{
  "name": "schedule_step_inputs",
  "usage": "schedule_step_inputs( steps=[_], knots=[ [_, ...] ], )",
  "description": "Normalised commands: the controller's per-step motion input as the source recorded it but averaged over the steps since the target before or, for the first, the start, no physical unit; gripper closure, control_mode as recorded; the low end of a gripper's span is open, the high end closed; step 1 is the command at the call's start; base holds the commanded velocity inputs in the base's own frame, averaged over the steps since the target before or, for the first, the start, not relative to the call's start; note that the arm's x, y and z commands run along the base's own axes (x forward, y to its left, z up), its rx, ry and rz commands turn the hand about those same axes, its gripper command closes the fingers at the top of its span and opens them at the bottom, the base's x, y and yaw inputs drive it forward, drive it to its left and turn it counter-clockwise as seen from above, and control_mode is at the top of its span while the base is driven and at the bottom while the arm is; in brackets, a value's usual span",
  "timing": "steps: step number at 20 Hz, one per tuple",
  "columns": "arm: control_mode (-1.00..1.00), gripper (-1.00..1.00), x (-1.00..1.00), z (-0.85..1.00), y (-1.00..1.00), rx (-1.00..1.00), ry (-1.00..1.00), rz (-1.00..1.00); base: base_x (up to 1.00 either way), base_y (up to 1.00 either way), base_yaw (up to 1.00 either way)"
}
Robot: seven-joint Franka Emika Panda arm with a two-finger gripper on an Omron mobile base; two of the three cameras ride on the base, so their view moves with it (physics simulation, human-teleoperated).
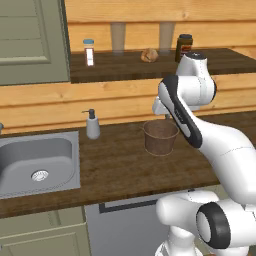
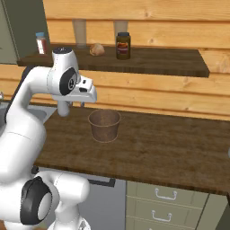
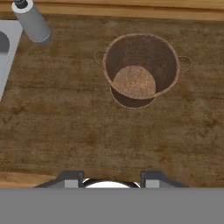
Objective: Open the cabinet, pick up the bread from the cabinet and place it in the basket. Then move the basket to the dining counter.
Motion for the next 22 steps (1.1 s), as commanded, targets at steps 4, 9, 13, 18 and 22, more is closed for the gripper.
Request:
schedule_step_inputs(
  steps=[4, 9, 13, 18, 22],
  knots=[
    [-1.0, -1.0, 0.0, 0.0, 0.0, -0.04, -0.04, 0.0, 0.0, 0.0, 0.0],
    [-1.0, -1.0, -0.02, 0.34, 0.06, -0.09, -0.34, 0.0, 0.0, 0.0, 0.0],
    [-1.0, -1.0, 0.0, 0.62, 0.0, -0.04, -0.37, 0.0, 0.0, 0.0, 0.0],
    [-1.0, -1.0, 0.03, 0.75, 0.0, 0.0, -0.25, 0.0, 0.0, 0.0, 0.0],
    [-1.0, -1.0, 0.0, 0.69, 0.0, 0.0, -0.16, -0.04, 0.0, 0.0, 0.0]
  ],
)
